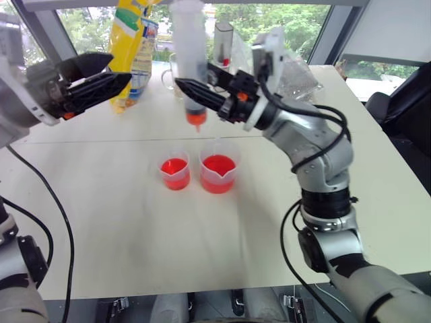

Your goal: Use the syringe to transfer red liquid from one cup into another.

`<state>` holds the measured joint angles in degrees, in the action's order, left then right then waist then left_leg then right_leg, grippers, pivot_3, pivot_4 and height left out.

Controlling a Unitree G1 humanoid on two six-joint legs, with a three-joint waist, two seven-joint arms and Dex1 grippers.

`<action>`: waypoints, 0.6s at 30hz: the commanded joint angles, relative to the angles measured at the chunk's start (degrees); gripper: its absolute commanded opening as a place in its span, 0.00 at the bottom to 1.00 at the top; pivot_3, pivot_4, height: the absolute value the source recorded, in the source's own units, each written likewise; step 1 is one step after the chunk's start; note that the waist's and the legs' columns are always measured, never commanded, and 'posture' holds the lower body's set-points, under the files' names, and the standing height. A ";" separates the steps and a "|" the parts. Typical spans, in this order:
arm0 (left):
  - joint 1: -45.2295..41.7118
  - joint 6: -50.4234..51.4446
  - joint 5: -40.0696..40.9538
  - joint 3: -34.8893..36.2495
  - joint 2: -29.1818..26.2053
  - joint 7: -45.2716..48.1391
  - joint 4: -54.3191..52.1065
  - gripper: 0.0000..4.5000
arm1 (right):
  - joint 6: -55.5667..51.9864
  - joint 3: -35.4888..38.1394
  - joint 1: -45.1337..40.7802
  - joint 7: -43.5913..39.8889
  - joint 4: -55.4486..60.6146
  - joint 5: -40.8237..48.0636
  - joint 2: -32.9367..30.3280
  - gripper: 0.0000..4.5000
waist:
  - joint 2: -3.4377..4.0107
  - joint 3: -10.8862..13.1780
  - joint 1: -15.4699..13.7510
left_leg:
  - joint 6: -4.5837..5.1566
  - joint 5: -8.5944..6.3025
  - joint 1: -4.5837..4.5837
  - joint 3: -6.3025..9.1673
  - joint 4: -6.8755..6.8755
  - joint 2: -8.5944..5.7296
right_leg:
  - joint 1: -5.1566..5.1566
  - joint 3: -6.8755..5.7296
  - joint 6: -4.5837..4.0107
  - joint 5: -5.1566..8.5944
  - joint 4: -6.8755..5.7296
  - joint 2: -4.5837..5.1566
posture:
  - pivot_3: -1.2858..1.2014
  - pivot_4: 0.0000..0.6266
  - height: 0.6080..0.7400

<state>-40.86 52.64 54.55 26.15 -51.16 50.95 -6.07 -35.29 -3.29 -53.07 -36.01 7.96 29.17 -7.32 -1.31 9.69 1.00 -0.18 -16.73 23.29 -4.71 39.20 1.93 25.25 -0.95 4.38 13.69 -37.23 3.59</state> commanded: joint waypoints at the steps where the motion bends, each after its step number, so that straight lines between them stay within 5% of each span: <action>1: 0.00 0.55 2.88 3.16 -1.32 -1.59 -2.98 0.99 | 3.43 -1.73 -1.28 -0.55 -3.96 -0.52 3.05 0.30 | 0.00 0.00 0.03 | 0.00 0.00 0.00 0.00 0.00 -0.01 | 0.00 0.00 0.00 0.00 0.01 0.01 | 0.52 0.24 1.00; 18: -1.66 -0.53 4.16 -1.40 -1.64 -4.67 -4.50 0.99 | 21.39 -11.98 8.06 -6.15 -15.61 -11.32 8.70 0.30 | 0.00 0.00 0.15 | -0.03 0.01 0.00 0.01 -0.01 -0.02 | 0.01 -0.01 0.00 0.00 0.00 -0.01 | 0.52 0.24 1.00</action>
<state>-41.28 53.77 59.26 24.98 -52.67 46.06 -10.06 -15.94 -15.56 -43.67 -42.02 -8.51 18.26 0.43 -1.31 9.69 1.16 -0.21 -16.71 23.30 -4.71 39.19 1.91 25.26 -0.96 4.38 13.69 -37.23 3.58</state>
